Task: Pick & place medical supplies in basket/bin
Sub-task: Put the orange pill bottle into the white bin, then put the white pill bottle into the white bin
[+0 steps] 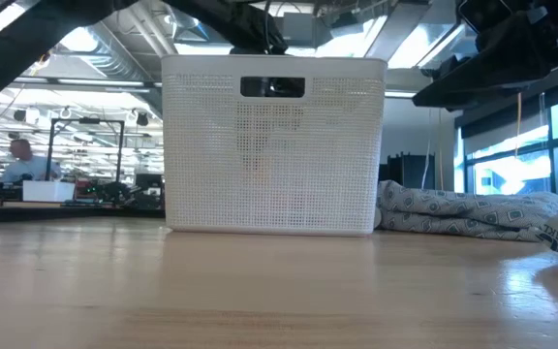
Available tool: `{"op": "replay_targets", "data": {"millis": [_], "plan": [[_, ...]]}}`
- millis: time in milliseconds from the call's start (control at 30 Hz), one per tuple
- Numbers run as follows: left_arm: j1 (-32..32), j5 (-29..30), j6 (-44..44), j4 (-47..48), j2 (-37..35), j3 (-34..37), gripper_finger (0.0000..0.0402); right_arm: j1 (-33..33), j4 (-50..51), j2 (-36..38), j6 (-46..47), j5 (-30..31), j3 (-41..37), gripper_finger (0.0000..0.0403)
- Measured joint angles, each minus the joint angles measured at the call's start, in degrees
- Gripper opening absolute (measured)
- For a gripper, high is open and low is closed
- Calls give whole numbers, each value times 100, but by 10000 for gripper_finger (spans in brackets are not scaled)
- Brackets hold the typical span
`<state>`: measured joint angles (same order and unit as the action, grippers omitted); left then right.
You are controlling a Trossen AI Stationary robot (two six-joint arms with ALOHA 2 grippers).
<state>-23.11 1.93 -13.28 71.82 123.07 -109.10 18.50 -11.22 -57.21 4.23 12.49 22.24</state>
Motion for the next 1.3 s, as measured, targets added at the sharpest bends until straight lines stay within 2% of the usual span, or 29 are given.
{"op": "replay_targets", "data": {"millis": [267,900,1100,1300], "plan": [[7,-4,45,12,0,0,230,-1,38,0,158,0,0,230],[11,0,17,142,-15,-58,232,0,52,0,155,0,2,229],[37,49,59,902,-199,-1045,232,-2,103,0,169,0,8,229],[57,47,336,870,-706,-2016,230,-22,317,24,477,-2,7,229]]}}
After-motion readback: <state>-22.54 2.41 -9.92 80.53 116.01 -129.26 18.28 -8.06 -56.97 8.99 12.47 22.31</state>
